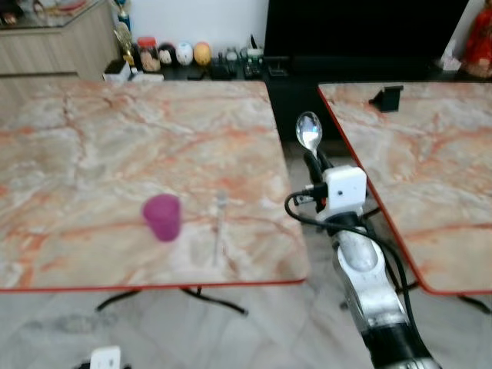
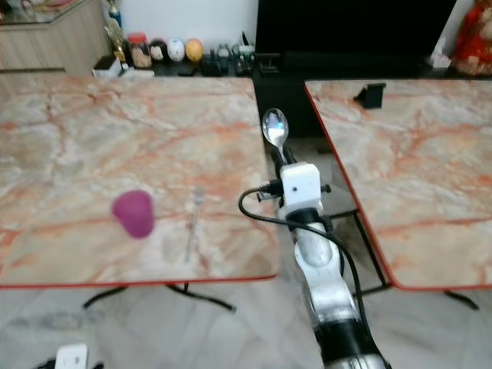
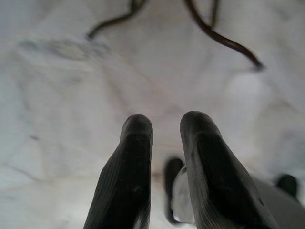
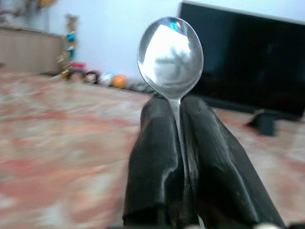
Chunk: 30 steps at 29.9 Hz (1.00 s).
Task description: Setting the table
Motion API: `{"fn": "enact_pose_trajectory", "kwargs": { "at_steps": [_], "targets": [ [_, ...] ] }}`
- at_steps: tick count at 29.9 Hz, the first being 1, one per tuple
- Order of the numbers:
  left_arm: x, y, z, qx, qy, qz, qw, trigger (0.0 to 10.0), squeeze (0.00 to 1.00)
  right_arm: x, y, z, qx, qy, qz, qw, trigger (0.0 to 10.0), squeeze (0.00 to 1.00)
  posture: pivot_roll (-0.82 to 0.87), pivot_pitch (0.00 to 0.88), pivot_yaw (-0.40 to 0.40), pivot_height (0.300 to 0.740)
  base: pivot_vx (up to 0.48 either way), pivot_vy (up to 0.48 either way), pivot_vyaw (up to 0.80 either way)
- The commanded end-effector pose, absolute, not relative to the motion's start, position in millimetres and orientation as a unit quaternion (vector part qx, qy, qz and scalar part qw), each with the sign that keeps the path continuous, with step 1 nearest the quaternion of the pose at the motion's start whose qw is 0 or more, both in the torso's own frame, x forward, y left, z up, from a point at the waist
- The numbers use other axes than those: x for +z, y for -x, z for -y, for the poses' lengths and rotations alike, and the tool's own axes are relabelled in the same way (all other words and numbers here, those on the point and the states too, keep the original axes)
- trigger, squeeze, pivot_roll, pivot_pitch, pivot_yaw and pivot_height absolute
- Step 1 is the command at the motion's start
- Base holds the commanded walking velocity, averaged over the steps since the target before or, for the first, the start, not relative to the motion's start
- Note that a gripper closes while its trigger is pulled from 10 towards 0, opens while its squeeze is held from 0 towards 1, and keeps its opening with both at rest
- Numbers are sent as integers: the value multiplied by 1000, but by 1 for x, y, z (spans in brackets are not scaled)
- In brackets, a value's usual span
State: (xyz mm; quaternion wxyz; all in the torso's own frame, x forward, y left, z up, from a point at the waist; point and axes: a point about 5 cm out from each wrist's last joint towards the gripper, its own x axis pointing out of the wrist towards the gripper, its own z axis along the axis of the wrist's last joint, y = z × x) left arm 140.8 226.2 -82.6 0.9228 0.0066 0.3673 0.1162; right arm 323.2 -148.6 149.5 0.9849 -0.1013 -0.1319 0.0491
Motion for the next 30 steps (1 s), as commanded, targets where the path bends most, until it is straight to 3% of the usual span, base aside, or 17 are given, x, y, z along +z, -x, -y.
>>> {"fn": "enact_pose_trajectory", "kwargs": {
  "at_steps": [1, 30],
  "targets": [
    [-81, -140, -234, 119, -17, -369, 922, 10000, 0, 158, -325, 141, 57, 92, 147, 983, 10000, 0, 41, 0, -4, 740, 0, -480, 0],
    [-82, -140, -232, 112, -19, -372, 921, 10000, 0, 164, -326, 141, 53, 92, 152, 983, 10000, 0, 26, 0, -1, 740, 0, -461, 29]
  ]
}}
